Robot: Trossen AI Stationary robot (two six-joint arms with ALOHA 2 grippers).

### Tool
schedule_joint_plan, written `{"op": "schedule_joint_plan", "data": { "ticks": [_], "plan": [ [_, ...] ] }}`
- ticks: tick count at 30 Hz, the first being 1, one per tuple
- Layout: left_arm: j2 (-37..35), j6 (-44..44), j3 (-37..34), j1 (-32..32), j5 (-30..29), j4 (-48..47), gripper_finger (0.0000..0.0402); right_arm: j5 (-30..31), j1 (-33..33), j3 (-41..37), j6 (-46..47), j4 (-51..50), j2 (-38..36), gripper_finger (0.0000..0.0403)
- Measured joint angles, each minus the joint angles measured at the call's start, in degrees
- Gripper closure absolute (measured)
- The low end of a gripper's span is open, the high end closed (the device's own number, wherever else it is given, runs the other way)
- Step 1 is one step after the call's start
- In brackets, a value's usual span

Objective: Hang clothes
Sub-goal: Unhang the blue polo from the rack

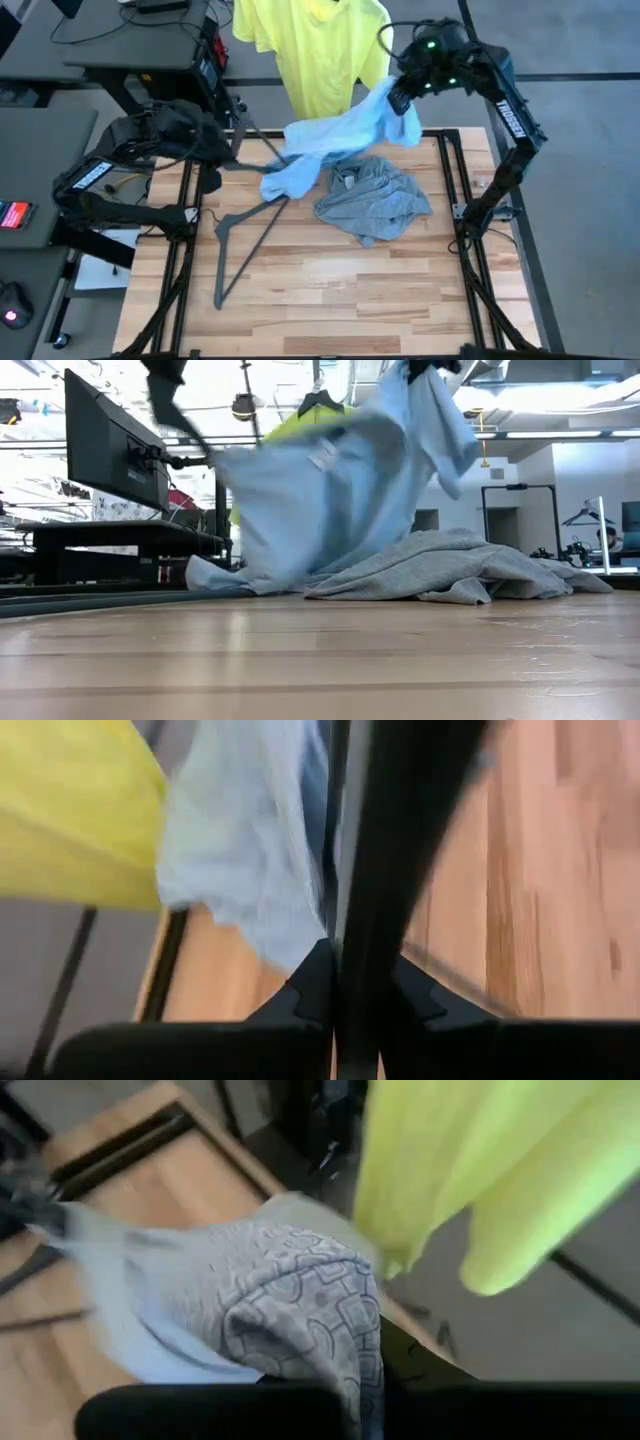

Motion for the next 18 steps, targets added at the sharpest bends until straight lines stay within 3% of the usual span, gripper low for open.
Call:
{"op": "schedule_joint_plan", "data": {
  "ticks": [3,6,11,14,18],
  "plan": [
    [-1.41,-1.56,0.25,0.02,-2.07,8.51,0.0377,-1.06,4.81,-0.07,-0.50,-1.68,2.94,0.0402],
    [-1.44,-5.66,3.06,0.02,0.19,4.98,0.0377,-1.40,8.27,-0.09,-2.78,-7.70,5.56,0.0403],
    [2.30,-13.35,5.33,0.59,23.23,-18.89,0.0377,-3.12,10.26,-0.74,-3.38,-8.48,7.96,0.0403],
    [4.17,-17.23,1.35,-0.94,26.66,-25.74,0.0377,-4.11,10.14,-0.61,-3.76,-7.86,8.64,0.0403],
    [3.11,-16.89,-11.31,-1.23,26.82,-24.86,0.0377,-4.17,9.83,-1.96,-4.13,-5.77,8.78,0.0403]
  ]
}}
